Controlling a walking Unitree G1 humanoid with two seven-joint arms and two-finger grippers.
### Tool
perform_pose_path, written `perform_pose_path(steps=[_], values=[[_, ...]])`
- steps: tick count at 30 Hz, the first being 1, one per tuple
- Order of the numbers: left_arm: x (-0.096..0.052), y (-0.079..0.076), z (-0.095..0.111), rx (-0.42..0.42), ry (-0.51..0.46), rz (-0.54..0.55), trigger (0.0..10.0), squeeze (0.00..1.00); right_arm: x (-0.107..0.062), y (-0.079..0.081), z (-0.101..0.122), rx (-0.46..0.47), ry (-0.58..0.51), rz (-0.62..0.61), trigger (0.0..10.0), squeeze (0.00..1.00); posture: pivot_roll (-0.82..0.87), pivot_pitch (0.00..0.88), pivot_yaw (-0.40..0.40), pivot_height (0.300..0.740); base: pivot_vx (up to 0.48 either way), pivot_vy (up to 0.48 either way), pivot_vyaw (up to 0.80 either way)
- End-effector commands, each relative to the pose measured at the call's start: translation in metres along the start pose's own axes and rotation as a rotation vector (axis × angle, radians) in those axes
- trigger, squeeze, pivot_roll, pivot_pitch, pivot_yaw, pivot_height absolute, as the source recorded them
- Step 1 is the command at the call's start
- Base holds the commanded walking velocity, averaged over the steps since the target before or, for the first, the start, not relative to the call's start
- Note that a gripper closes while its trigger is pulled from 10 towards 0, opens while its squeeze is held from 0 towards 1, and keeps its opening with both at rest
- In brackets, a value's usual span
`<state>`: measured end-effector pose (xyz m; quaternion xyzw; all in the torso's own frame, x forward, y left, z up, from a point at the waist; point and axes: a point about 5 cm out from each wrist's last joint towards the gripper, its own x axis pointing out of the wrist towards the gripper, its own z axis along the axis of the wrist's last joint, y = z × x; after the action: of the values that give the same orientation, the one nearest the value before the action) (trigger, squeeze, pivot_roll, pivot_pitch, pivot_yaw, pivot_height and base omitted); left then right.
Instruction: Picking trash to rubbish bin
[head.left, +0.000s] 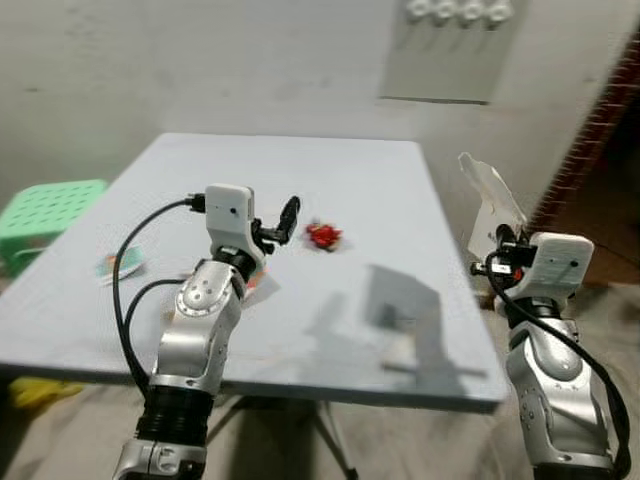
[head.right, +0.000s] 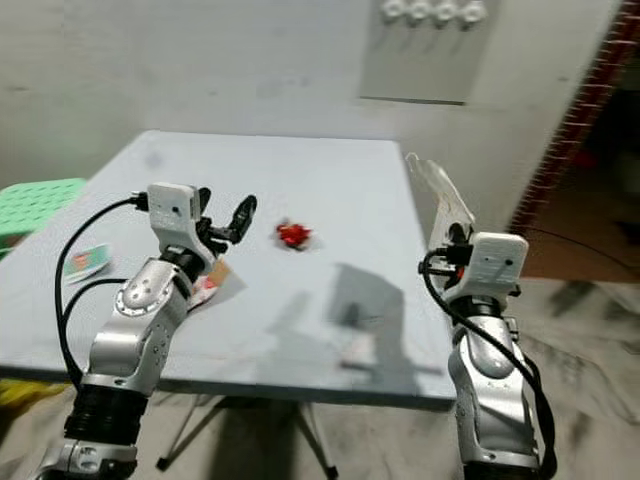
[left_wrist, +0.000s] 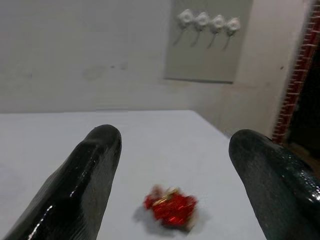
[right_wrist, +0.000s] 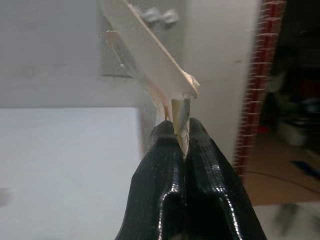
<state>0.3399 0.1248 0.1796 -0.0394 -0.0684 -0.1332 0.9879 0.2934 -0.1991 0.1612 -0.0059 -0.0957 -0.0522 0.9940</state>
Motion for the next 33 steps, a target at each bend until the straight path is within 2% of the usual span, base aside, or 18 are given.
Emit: perform_pose_path(steps=[1, 33], values=[[0.0026, -0.0042, 0.0016, -0.009, 0.001, -0.014, 10.0, 0.0, 0.0007, -0.004, 0.0044, -0.011, -0.007, -0.012, 10.0, 0.0, -0.07, 0.0, -0.029, 0.74, 0.0, 0.0, -0.66], [0.0061, -0.0045, -0.0005, -0.054, 0.029, -0.004, 10.0, 0.0, -0.0032, -0.0108, 0.0047, -0.017, 0.011, -0.046, 10.0, 0.0, -0.09, 0.015, -0.022, 0.74, 0.0, 0.0, -0.69]])
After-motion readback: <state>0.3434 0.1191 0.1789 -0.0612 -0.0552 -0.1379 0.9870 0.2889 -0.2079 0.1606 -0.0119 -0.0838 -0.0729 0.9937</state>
